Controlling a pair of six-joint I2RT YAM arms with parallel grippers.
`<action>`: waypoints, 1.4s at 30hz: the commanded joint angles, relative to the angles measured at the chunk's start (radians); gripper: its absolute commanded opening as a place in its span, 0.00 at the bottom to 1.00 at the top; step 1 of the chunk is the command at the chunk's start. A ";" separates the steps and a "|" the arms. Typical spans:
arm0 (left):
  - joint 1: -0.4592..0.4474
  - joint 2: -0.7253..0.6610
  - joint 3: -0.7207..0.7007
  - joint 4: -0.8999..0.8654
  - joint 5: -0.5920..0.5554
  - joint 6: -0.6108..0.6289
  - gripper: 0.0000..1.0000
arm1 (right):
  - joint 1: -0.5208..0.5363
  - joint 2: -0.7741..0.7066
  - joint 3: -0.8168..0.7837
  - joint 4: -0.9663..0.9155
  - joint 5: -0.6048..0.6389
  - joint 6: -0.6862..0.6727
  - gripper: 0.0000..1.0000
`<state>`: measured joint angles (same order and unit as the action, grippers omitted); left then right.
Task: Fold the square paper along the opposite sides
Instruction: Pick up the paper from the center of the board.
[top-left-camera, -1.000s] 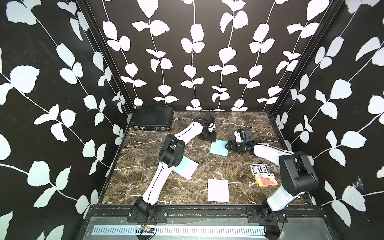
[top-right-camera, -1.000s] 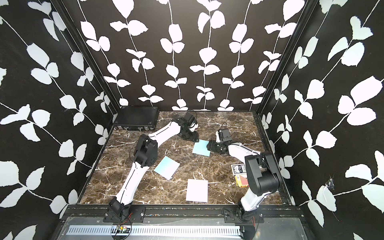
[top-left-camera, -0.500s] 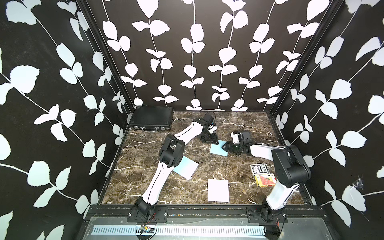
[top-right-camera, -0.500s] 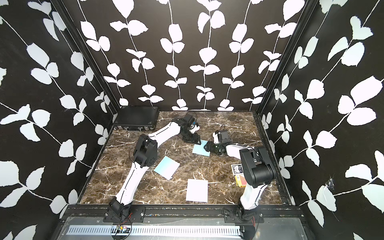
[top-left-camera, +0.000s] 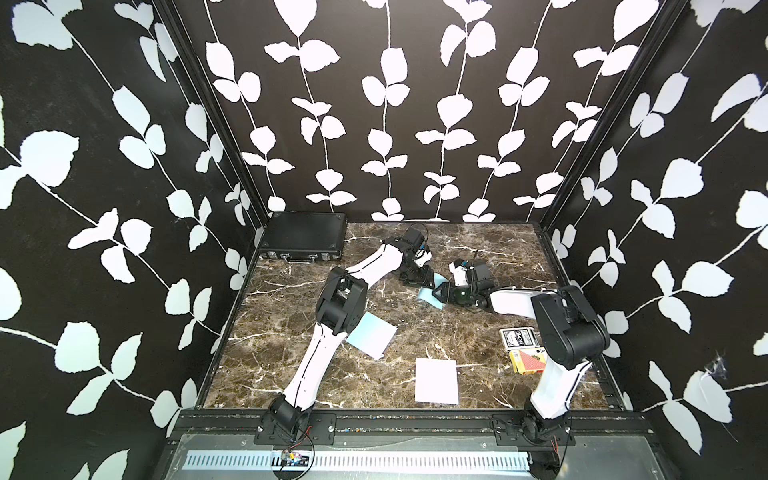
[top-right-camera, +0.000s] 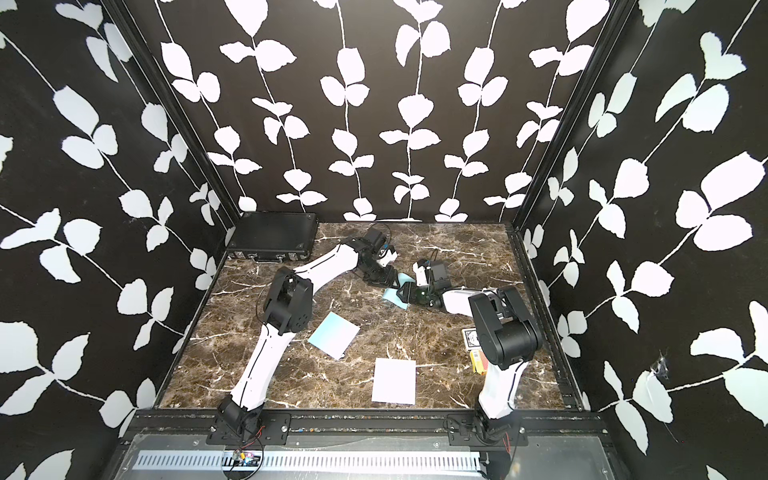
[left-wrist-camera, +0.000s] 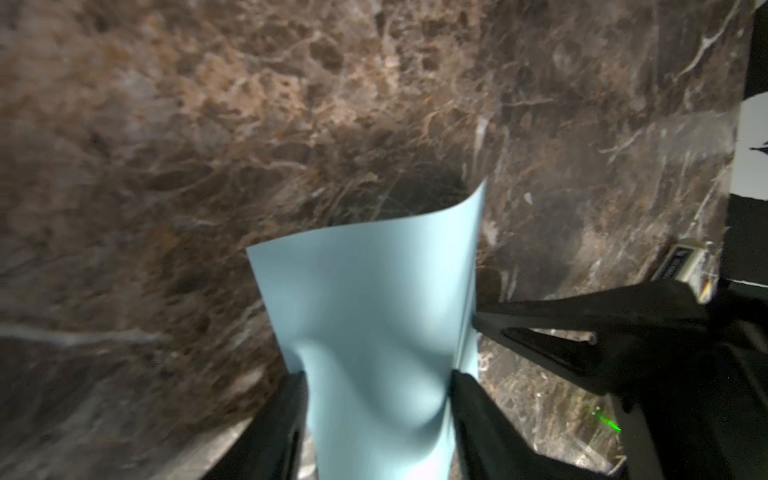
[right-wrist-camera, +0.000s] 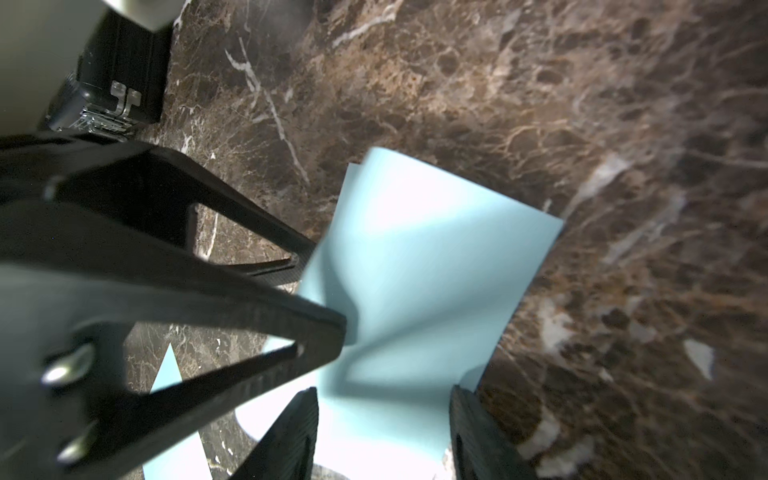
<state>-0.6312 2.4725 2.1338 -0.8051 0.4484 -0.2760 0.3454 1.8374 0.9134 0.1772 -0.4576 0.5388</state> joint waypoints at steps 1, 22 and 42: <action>0.004 0.009 -0.054 -0.073 -0.036 -0.003 0.48 | 0.009 0.042 -0.011 -0.082 0.016 -0.012 0.54; 0.085 -0.240 -0.302 0.235 0.208 -0.172 0.21 | -0.073 -0.223 0.016 -0.087 -0.150 0.085 0.63; 0.113 -0.473 -0.562 0.658 0.410 -0.380 0.23 | -0.171 -0.028 -0.014 0.487 -0.542 0.507 0.78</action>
<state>-0.5163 2.0674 1.5951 -0.2054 0.8238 -0.6399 0.1802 1.7859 0.9131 0.5774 -0.9497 1.0294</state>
